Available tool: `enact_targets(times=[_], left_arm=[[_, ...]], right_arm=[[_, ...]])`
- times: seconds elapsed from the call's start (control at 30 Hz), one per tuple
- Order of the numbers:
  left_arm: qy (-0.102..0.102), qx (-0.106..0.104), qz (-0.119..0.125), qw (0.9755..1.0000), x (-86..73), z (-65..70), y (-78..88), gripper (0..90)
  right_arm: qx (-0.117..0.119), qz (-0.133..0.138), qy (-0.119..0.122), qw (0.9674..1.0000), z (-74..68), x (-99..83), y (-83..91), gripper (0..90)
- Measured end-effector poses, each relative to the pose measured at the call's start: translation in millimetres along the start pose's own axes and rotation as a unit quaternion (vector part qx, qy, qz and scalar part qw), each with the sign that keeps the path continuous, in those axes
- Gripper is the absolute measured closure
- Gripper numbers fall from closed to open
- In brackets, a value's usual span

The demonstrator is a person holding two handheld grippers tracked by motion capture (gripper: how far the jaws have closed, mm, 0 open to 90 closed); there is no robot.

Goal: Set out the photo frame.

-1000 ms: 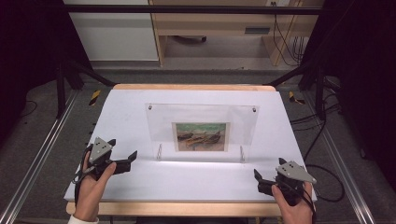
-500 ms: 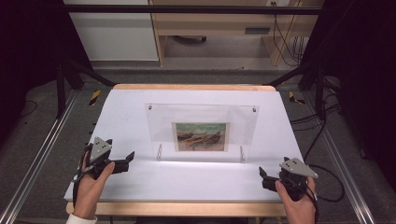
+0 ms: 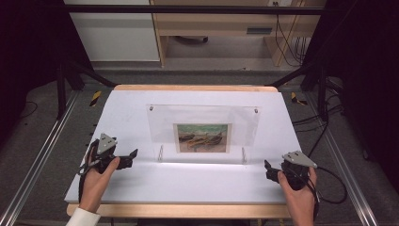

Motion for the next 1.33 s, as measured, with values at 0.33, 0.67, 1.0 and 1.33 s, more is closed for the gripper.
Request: enact_targets(times=[0.33, 0.67, 1.0, 1.33], left_arm=[[0.013, 0.008, -0.016, 0.9998, -10.0, -11.0, -6.4, 5.0], [0.025, 0.008, -0.027, 0.9993, -17.9, -17.7, -8.8, 5.1], [0.054, -0.002, -0.031, 0.9981, -24.5, -24.3, -7.7, 5.2], [0.077, -0.016, -0.032, 0.9963, -28.9, -27.6, -8.5, 5.2]], right_arm=[[0.013, -0.009, -0.023, 0.9996, 8.0, -2.6, -16.0, 11.3], [0.023, -0.019, -0.039, 0.9988, 18.8, -8.8, -25.0, 11.3], [0.032, -0.038, -0.050, 0.9975, 24.4, -16.2, -27.7, 11.3], [0.034, -0.047, -0.050, 0.9970, 26.9, -20.1, -27.2, 11.6]])
Point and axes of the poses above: each handheld gripper's, and its own axes: y roughly backward along the jaws, x roughly out of its top, z roughly to its right, the point moved 5 cm from there along -y, roughly forward along the jaws, and after that the axes turned 6 degrees about y, right-handed, at the moved point
